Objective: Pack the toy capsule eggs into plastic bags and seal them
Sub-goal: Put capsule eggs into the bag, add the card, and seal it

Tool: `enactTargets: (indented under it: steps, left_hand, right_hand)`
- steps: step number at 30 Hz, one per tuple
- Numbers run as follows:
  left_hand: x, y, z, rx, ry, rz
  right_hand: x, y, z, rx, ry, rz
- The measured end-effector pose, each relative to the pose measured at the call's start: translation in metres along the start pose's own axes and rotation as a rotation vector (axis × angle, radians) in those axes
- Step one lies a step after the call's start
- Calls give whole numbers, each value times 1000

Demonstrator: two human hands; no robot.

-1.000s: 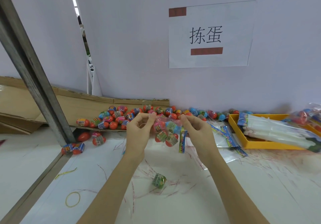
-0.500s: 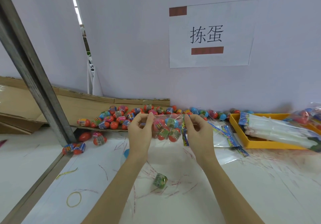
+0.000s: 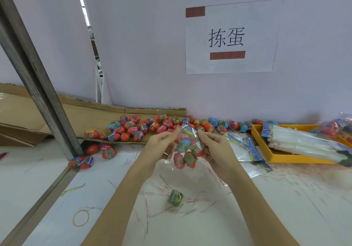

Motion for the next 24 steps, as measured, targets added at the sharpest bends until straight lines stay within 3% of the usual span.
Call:
enactTargets:
  steps: [4, 7, 9, 12, 16, 21, 24]
  left_hand:
    - [-3, 3, 1, 89, 218, 7]
    - [-1, 3, -1, 102, 285, -61]
    - [0, 7, 2, 47, 301, -131]
    - [0, 8, 4, -115, 278, -216]
    - [-2, 3, 0, -426, 260, -171]
    - [0, 1, -4, -465, 106, -227]
    - [-1, -8, -3, -290, 117, -213]
  right_hand:
    - [-1, -1, 2, -99, -33, -21]
    - [0, -2, 3, -321, -153, -183]
    - [2, -1, 1, -288, -194, -229]
    - [3, -3, -2, -241, -59, -119]
    - [1, 2, -9, -103, 23, 8]
    - [-3, 2, 1, -286, -52, 82]
    - [-4, 5, 0, -404, -34, 144]
Point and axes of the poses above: each hand's wrist, its own x-axis towards the middle knuckle, its own y-axis out of the palm, z = x × y, the point moved 2 cm from there along x, towards the middle knuckle, and after that the axes turned 15 degrees about z, right-handed, at the moved point
